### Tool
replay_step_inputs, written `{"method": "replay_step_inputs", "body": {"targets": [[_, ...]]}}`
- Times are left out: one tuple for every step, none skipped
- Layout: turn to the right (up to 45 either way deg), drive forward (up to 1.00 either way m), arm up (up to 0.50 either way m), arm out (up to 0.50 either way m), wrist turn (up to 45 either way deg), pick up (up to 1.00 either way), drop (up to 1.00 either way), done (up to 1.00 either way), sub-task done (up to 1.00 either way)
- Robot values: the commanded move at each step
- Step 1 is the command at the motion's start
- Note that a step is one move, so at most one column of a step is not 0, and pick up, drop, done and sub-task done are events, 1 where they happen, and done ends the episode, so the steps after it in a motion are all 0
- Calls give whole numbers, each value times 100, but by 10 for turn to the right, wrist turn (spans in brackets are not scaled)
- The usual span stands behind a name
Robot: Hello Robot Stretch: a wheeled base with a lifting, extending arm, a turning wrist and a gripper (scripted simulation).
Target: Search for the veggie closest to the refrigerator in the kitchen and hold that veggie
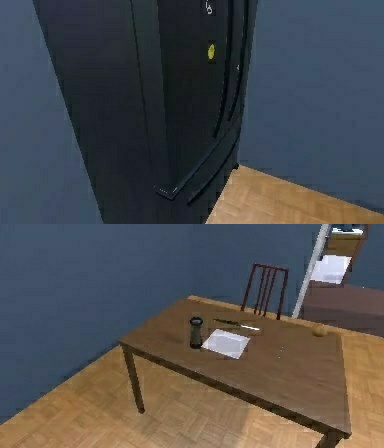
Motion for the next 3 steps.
{"method": "replay_step_inputs", "body": {"targets": [[-450, 0, 0, 0, 0, 0, 0, 0, 0], [-450, 0, 0, 0, 0, 0, 0, 0, 0], [-450, 0, 0, 0, 0, 0, 0, 0, 0]]}}
